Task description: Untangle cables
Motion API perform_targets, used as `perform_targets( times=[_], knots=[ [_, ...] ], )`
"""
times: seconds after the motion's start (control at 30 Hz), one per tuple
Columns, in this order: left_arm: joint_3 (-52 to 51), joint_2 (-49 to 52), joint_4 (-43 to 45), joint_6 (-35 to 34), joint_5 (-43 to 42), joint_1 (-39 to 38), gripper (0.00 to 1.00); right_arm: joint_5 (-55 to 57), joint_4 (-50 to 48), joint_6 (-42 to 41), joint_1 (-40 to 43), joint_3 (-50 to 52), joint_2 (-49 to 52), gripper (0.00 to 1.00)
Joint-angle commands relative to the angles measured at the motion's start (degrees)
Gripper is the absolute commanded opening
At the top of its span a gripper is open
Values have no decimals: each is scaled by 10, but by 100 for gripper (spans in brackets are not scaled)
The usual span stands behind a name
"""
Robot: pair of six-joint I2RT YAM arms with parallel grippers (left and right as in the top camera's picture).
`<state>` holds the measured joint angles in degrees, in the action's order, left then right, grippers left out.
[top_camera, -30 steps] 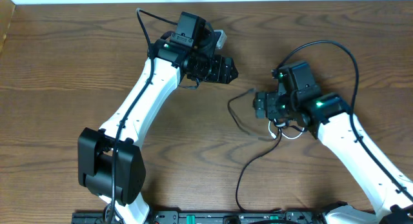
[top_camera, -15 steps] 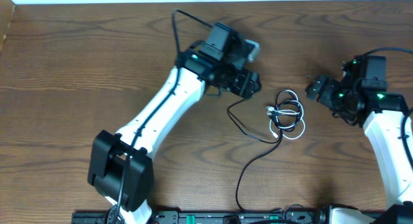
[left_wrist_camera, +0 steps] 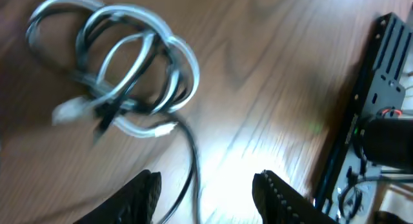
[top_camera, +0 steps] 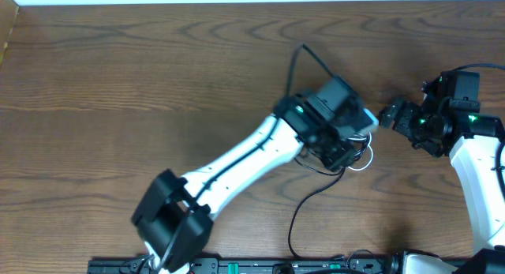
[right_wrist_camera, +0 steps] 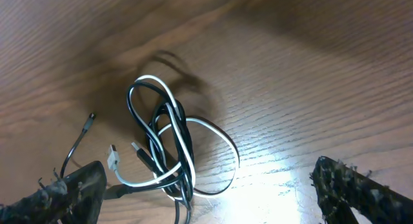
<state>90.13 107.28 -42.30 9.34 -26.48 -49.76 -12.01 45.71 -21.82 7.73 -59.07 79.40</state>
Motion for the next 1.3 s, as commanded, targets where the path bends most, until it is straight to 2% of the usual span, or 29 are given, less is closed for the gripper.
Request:
perform_targets(
  times=[0.0, 0.13, 0.33, 0.53, 0.73, 0.97, 1.27],
  knots=[
    [-12, 47, 47, -20, 29, -21, 50, 11, 6, 11, 3, -2, -10, 99],
    [-12, 87, 131, -78, 80, -27, 51, 14, 17, 11, 6, -2, -10, 99],
    [-12, 122, 180, -108, 80, -27, 50, 14, 19, 13, 14, -2, -10, 99],
    [-12, 131, 177, -114, 79, -27, 50, 14, 13, 18, 35, -2, -10, 99],
    [-12, 128, 174, -125, 79, -27, 50, 17, -45, 28, 121, -2, -10, 99],
    [-12, 79, 174, -124, 82, -27, 51, -42, -80, 78, 194, -2, -9, 99],
    [-12, 67, 164, -120, 77, -50, 51, -45, -73, 78, 205, -2, -7, 99]
  ],
)
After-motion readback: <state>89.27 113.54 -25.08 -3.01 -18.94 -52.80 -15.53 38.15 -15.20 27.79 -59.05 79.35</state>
